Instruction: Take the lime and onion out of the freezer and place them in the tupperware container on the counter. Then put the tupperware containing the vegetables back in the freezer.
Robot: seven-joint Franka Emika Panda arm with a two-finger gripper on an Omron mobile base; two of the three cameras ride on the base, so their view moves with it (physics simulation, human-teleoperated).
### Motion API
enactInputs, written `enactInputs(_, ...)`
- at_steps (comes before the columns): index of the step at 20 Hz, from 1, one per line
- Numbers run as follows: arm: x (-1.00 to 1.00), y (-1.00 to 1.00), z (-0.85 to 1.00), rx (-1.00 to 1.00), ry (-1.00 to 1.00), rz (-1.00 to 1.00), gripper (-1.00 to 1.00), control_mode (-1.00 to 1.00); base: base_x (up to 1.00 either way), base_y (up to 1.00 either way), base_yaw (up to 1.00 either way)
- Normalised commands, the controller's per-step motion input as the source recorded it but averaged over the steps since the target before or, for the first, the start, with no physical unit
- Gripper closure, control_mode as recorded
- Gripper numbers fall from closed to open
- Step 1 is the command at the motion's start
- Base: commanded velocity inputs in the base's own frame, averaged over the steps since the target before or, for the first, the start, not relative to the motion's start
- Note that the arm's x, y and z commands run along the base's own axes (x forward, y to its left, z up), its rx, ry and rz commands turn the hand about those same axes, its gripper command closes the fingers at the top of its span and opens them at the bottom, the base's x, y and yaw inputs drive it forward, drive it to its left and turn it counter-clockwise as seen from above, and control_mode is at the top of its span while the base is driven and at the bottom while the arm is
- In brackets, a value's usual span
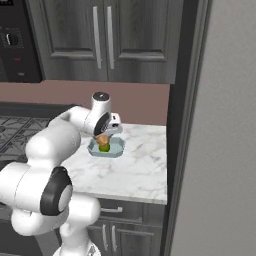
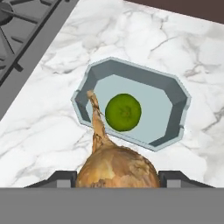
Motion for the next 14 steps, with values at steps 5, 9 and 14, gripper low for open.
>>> enactInputs(5,0.42,0.00,-0.39,0.00,0.00,0.00,1.00,-1.00,0.00,0.00,0.00)
enactInputs(9,0.38,0.00,-0.38,0.00,0.00,0.00,1.00,-1.00,0.00,0.00,0.00)
enactInputs(14,0.37,-0.02,-0.34,0.00,0.00,0.00,1.00,-1.00,0.00,0.00,0.00)
